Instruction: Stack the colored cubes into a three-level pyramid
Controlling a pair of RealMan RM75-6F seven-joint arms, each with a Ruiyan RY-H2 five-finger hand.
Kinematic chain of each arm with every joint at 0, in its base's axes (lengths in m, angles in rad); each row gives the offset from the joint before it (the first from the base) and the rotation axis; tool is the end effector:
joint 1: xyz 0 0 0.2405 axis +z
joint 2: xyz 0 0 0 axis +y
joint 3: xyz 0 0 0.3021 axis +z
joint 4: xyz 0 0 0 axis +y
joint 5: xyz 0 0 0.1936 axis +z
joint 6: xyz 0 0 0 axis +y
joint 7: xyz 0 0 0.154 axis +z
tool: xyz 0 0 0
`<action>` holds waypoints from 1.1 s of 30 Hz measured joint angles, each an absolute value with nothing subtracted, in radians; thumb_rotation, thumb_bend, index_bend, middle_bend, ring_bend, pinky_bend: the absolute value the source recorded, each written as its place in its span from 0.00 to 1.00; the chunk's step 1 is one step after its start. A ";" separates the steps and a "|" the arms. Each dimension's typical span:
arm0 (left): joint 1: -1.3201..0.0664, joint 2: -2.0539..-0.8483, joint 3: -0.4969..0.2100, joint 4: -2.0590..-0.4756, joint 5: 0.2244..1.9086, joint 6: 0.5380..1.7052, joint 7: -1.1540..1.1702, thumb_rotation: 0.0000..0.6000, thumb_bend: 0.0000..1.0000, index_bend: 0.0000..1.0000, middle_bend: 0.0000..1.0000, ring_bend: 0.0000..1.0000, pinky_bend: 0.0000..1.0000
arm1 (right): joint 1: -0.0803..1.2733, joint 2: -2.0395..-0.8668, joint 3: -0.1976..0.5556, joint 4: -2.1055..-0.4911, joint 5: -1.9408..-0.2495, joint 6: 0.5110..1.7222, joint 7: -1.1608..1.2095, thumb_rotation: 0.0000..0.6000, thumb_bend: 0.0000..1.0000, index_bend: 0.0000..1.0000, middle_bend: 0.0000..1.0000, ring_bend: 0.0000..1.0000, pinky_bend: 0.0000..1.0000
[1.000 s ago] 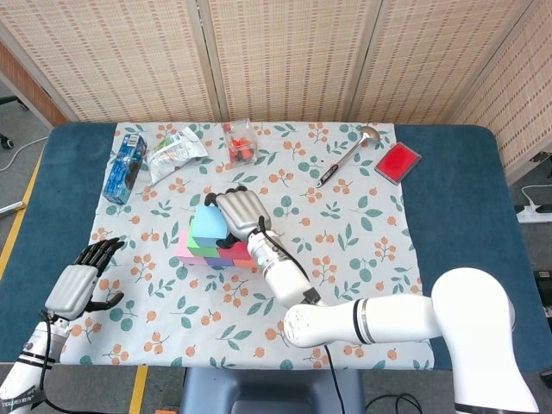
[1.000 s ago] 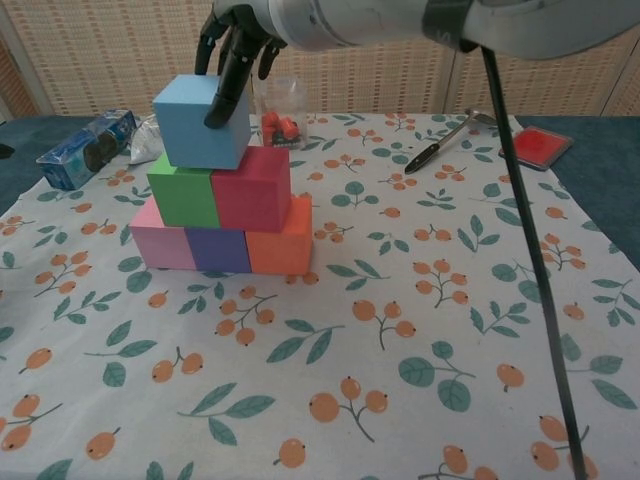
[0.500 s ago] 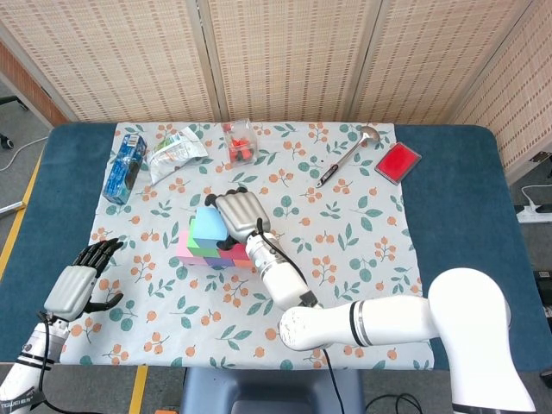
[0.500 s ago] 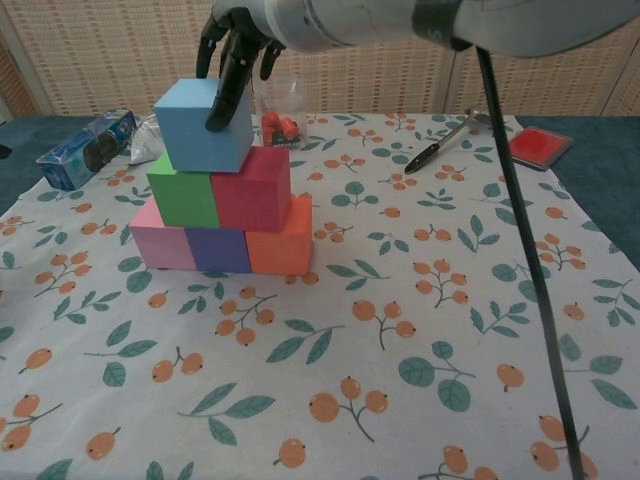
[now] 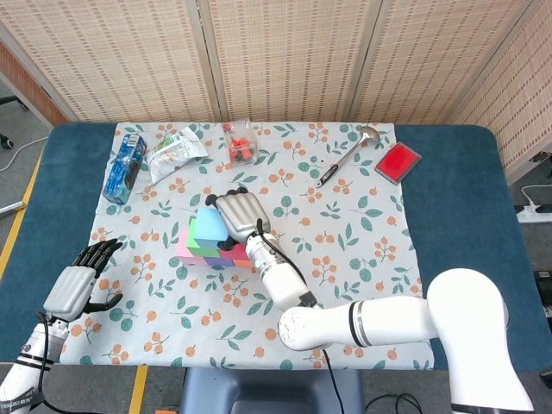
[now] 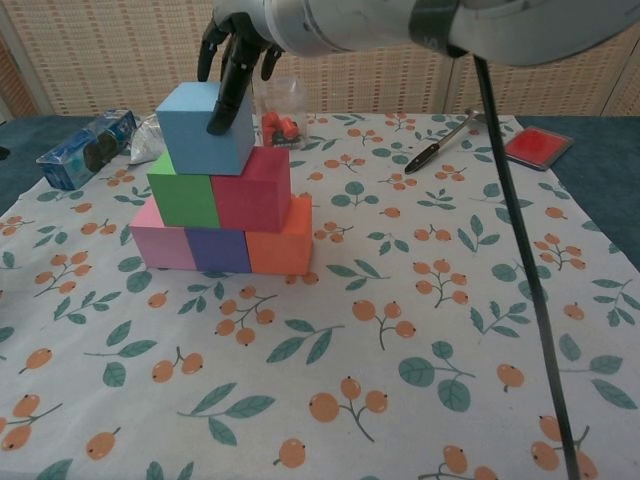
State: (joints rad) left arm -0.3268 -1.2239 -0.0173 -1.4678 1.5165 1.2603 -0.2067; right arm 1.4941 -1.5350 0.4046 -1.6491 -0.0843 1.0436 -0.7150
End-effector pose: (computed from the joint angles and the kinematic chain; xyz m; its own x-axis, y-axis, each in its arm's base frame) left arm -0.3258 0.2694 0.1324 0.2837 0.1899 0.9399 0.9483 -0.2010 -0.2457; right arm 0.0881 -0.4299 0.0019 0.3564 -0.3713 0.8574 -0.9066 -0.3593 0.2212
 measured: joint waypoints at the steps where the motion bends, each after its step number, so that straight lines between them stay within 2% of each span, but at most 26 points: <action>1: -0.326 -1.224 -0.017 -1.468 1.517 1.261 -0.207 1.00 0.25 0.07 0.03 0.00 0.09 | 1.494 -1.536 0.406 -1.649 -0.085 1.045 -0.716 1.00 0.20 0.23 0.40 0.18 0.15; 29: -0.329 -1.227 -0.017 -1.465 1.516 1.252 -0.209 1.00 0.25 0.07 0.03 0.00 0.09 | 1.480 -1.544 0.414 -1.639 -0.081 1.036 -0.729 1.00 0.20 0.21 0.40 0.17 0.12; 33: -0.329 -1.228 -0.018 -1.463 1.513 1.251 -0.211 1.00 0.25 0.07 0.03 0.00 0.09 | 1.481 -1.546 0.412 -1.633 -0.072 1.032 -0.737 1.00 0.20 0.17 0.37 0.16 0.11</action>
